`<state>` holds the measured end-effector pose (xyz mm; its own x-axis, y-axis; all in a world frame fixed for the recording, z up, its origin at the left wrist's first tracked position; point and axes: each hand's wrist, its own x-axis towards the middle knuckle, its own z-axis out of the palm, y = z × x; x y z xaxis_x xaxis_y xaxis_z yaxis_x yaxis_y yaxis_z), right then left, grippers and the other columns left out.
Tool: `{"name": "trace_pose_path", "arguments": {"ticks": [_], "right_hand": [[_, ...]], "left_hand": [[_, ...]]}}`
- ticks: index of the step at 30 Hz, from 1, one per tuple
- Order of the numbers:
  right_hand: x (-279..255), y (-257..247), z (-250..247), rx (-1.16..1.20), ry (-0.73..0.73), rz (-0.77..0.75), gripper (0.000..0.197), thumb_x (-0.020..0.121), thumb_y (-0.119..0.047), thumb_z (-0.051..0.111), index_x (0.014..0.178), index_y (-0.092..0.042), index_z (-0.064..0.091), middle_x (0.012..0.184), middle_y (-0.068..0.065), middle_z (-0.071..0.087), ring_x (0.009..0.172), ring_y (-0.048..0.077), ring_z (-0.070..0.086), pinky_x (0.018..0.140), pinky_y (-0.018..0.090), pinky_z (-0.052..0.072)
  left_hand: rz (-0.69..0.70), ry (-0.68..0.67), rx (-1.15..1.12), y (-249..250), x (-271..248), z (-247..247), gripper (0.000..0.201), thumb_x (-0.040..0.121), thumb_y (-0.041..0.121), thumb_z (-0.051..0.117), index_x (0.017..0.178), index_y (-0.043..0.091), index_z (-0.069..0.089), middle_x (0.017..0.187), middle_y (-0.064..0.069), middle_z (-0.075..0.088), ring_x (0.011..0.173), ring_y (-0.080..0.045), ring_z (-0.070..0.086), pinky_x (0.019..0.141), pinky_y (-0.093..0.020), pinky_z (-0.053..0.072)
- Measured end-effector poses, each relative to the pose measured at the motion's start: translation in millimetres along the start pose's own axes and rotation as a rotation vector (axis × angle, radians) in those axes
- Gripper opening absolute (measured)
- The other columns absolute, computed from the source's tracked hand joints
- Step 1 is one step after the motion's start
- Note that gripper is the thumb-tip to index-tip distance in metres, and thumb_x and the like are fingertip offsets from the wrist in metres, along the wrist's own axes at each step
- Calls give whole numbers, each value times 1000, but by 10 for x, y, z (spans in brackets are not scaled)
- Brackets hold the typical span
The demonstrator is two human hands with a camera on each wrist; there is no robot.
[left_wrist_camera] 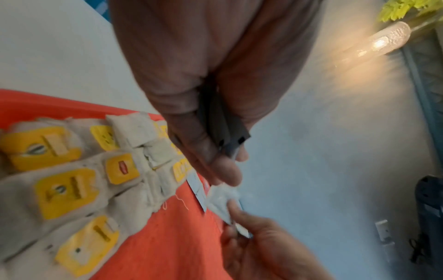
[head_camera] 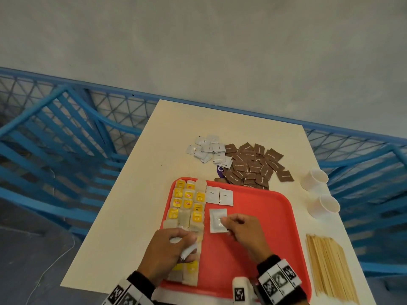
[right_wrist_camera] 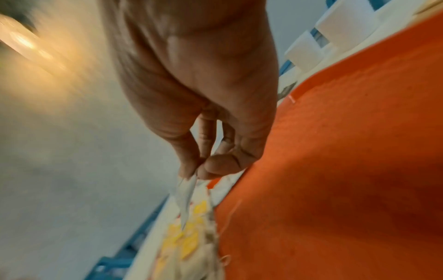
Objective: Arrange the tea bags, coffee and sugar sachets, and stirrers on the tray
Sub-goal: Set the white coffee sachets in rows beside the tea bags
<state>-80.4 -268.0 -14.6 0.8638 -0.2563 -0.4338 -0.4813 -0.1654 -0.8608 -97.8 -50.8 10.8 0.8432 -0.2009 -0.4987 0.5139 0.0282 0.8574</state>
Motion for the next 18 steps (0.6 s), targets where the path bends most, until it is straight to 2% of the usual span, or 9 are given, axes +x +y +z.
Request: {"name": "trace_pose_path", "arguments": {"ticks": [3, 5, 7, 9, 12, 15, 18], "right_hand": [[449, 119, 112, -78, 52, 93, 18, 82, -13, 79, 68, -4, 72, 50, 3, 59, 44, 9, 48, 51, 22, 42], [634, 182, 209, -176, 60, 126, 24, 78, -16, 82, 59, -10, 68, 51, 3, 60, 47, 12, 51, 54, 25, 44], [731, 205, 278, -278, 99, 125, 28, 75, -19, 84, 56, -14, 65, 55, 0, 62, 52, 12, 55, 54, 22, 44], [755, 183, 311, -341, 135, 99, 30, 75, -21, 85, 56, -16, 61, 56, -3, 61, 54, 9, 55, 51, 20, 41], [727, 198, 322, -376, 178, 68, 34, 76, -25, 83, 60, -16, 55, 60, -3, 60, 59, 12, 56, 54, 24, 42], [673, 236, 343, -394, 197, 45, 29, 76, -27, 82, 69, -15, 57, 74, 1, 66, 73, 17, 61, 60, 27, 45], [629, 256, 370, -409, 204, 14, 30, 72, -26, 83, 79, -11, 59, 84, 3, 66, 79, 18, 60, 59, 25, 40]], "left_hand": [[-18, 5, 29, -23, -60, -144, 16, 88, 10, 72, 81, -5, 76, 78, -27, 71, 62, -25, 67, 58, -29, 55], [-32, 23, 51, -53, -75, -233, 15, 87, 11, 73, 80, -1, 78, 80, -26, 73, 61, -24, 67, 57, -28, 54], [-52, 48, 33, -89, -59, -304, 13, 86, 11, 74, 79, 2, 79, 81, -26, 73, 63, -26, 68, 59, -31, 56], [-56, 57, 15, -102, -49, -339, 13, 86, 11, 74, 78, 2, 79, 81, -27, 72, 65, -28, 69, 61, -34, 58], [-47, 53, 11, -98, -44, -334, 13, 86, 11, 74, 78, 2, 79, 80, -27, 72, 66, -27, 69, 60, -34, 59], [-45, 44, 4, -91, -41, -308, 13, 86, 10, 74, 79, 0, 78, 82, -26, 72, 67, -27, 70, 59, -32, 58], [-53, 34, -3, -106, -37, -291, 13, 85, 12, 75, 79, 1, 78, 82, -24, 73, 67, -27, 70, 58, -29, 57]]}}
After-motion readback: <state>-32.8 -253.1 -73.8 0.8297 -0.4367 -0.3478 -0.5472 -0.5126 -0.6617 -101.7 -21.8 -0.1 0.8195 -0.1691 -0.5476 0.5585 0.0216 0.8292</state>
